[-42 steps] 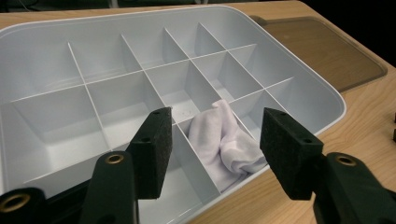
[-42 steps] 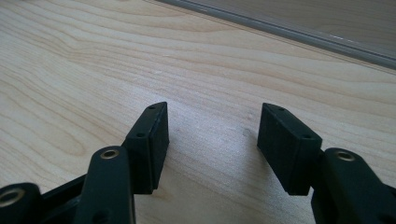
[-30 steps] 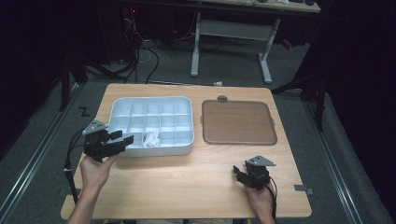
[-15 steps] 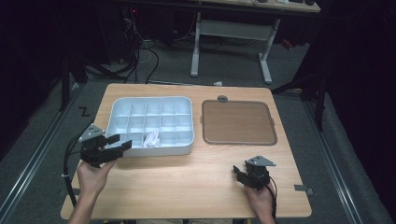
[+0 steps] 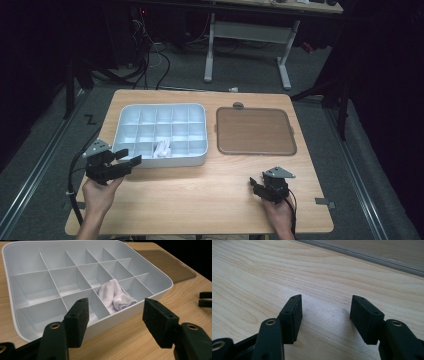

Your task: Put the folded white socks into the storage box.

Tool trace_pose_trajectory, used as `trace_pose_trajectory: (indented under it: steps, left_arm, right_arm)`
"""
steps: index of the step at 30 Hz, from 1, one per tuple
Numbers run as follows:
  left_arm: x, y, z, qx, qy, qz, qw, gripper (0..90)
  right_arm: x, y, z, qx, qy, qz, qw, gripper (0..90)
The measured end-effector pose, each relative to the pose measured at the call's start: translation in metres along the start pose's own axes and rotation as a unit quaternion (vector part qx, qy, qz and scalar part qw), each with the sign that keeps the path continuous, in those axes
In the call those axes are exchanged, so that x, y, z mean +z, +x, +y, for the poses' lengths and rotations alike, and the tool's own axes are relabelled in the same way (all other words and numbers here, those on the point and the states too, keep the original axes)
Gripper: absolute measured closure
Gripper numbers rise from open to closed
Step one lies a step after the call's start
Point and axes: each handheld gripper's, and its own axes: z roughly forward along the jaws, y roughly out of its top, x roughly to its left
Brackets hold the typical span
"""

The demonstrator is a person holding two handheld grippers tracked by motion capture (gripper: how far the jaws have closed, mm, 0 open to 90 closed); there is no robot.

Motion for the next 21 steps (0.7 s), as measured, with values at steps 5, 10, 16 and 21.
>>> trace_pose_trajectory:
  steps: [5,10,16,21]
  left_arm:
    - [-0.001,0.004,-0.005,-0.005,0.007,0.001,1.0,38.5]
    - [-0.002,0.005,-0.009,-0.01,0.008,-0.001,0.9999,38.4]
    - [-0.004,0.005,-0.014,-0.014,0.007,-0.003,0.9999,38.2]
    - [-0.004,0.005,-0.017,-0.02,0.008,-0.007,0.9998,38.2]
  right_arm:
    - [0.0,0.0,0.0,0.0,0.0,0.0,1.0,43.7]
    - [0.0,0.0,0.0,0.0,0.0,0.0,1.0,43.7]
    - [0.0,0.0,0.0,0.0,0.0,0.0,1.0,43.6]
    - [0.0,0.0,0.0,0.0,0.0,0.0,1.0,43.7]
